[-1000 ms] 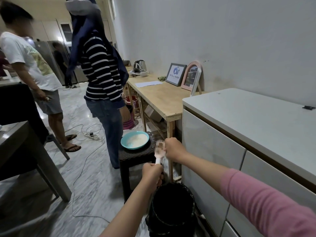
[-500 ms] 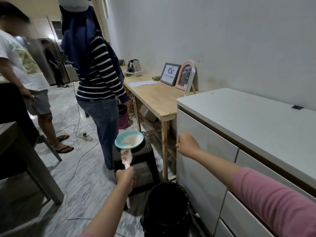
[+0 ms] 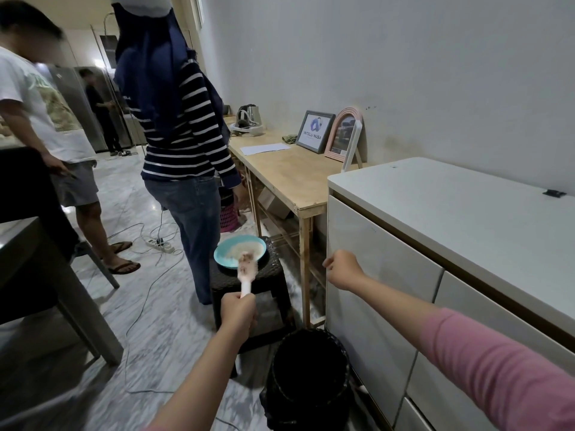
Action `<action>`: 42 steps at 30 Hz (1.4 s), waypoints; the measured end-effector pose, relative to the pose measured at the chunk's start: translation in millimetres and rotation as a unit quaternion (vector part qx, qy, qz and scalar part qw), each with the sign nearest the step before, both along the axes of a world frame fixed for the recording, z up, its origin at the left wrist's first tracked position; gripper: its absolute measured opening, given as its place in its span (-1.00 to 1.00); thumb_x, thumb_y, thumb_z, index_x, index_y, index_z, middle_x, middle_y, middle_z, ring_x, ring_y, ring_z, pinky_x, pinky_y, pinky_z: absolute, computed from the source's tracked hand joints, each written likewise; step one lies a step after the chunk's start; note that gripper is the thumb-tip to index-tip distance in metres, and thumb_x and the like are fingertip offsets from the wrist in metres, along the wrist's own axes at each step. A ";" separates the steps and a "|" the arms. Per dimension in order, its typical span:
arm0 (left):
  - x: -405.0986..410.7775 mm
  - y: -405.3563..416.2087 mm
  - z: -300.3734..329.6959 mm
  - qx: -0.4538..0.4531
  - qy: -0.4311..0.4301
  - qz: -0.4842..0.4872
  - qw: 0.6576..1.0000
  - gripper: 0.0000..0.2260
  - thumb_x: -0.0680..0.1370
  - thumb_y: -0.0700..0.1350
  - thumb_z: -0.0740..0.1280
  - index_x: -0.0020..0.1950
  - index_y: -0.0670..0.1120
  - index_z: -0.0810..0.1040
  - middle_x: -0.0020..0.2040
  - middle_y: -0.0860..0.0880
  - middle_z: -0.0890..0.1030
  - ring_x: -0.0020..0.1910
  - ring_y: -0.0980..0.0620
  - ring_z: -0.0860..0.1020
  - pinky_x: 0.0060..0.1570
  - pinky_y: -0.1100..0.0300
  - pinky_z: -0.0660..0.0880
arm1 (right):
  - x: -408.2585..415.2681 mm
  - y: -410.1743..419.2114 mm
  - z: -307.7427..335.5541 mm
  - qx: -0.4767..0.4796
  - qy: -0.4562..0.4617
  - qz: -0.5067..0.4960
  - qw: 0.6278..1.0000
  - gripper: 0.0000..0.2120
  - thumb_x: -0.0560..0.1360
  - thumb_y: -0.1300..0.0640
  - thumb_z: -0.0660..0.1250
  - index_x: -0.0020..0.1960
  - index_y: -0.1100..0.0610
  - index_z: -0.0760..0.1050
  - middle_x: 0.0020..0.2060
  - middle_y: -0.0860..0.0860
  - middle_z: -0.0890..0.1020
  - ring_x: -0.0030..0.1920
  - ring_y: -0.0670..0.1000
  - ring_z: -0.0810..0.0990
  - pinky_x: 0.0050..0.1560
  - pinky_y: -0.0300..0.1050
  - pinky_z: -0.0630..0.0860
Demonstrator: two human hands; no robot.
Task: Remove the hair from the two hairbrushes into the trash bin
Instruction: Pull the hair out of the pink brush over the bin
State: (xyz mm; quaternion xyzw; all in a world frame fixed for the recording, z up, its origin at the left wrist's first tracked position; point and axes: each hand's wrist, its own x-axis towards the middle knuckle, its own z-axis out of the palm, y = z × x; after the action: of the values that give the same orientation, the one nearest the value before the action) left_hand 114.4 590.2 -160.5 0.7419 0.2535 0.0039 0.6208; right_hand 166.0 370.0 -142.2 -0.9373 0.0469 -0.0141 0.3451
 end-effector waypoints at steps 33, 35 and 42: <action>4.7 -13.8 13.8 -0.065 0.040 -0.014 0.997 -0.90 0.55 -0.29 0.24 -0.17 -0.24 0.42 -0.40 -0.12 0.39 -0.52 0.02 0.29 -0.51 0.29 0.18 | -13.9 38.8 17.7 0.297 0.034 0.158 0.941 -0.63 0.65 0.17 0.08 -0.33 0.09 0.36 -0.54 -0.04 0.28 -0.59 -0.14 0.26 -0.55 -0.32 0.31; 6.7 -13.7 15.5 -0.072 0.040 -0.012 0.997 -0.95 0.55 -0.27 0.23 -0.10 -0.24 0.43 -0.39 -0.11 0.39 -0.51 0.03 0.29 -0.51 0.29 0.18 | -15.9 41.5 19.2 0.313 0.026 0.156 0.937 -0.63 0.65 0.17 0.07 -0.33 0.10 0.34 -0.52 -0.03 0.28 -0.59 -0.15 0.26 -0.56 -0.33 0.29; 19.3 1.5 4.1 -0.122 0.065 0.025 0.990 -0.92 0.57 -0.25 0.16 -0.10 -0.19 0.42 -0.37 -0.09 0.41 -0.49 0.05 0.31 -0.59 0.39 0.26 | -26.9 55.0 32.0 0.401 0.002 0.189 0.896 -0.63 0.65 0.21 0.07 -0.33 0.12 0.33 -0.52 -0.03 0.29 -0.52 -0.10 0.26 -0.51 -0.30 0.33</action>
State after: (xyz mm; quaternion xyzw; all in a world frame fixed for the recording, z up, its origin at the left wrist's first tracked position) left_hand 133.7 591.6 -156.4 0.6525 0.3098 -0.0598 0.6890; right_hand 139.1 425.0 -110.2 -0.7106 -0.1283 0.0732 0.6879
